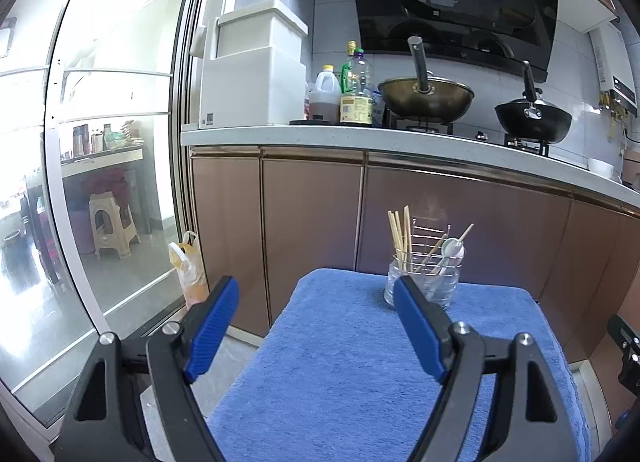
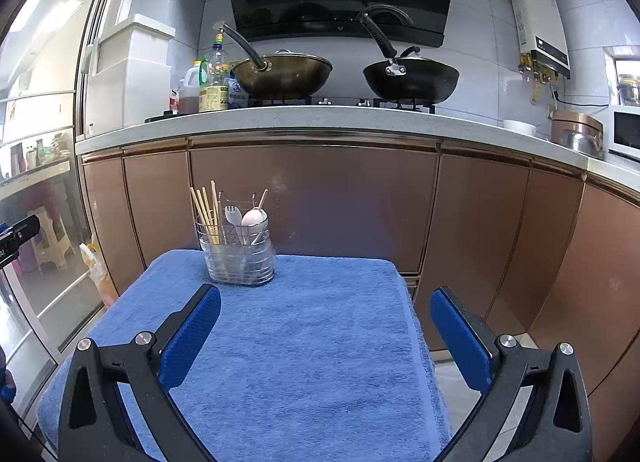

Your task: Organize utensils

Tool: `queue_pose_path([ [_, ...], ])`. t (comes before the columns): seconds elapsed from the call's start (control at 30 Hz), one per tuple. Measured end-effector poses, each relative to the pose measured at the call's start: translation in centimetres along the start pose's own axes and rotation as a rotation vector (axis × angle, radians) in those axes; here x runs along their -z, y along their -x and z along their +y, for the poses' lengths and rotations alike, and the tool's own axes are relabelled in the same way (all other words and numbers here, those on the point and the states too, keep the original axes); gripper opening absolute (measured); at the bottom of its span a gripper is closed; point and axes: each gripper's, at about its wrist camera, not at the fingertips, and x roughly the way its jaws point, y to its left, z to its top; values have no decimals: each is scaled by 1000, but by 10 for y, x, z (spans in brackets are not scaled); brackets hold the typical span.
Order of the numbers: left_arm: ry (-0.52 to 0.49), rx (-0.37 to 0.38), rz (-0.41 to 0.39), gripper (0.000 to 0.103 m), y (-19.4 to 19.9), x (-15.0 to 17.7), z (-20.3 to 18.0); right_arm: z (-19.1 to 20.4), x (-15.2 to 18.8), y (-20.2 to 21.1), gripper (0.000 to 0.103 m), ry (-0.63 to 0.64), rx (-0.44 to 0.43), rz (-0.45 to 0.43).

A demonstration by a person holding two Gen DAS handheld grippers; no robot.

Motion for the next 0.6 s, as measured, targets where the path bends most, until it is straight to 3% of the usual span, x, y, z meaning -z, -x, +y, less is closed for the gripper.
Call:
queue_pose_path([
  [0.6,-18,33,-25,78,11,-3,-13,-10,-2,3,103,-13,29,-15],
])
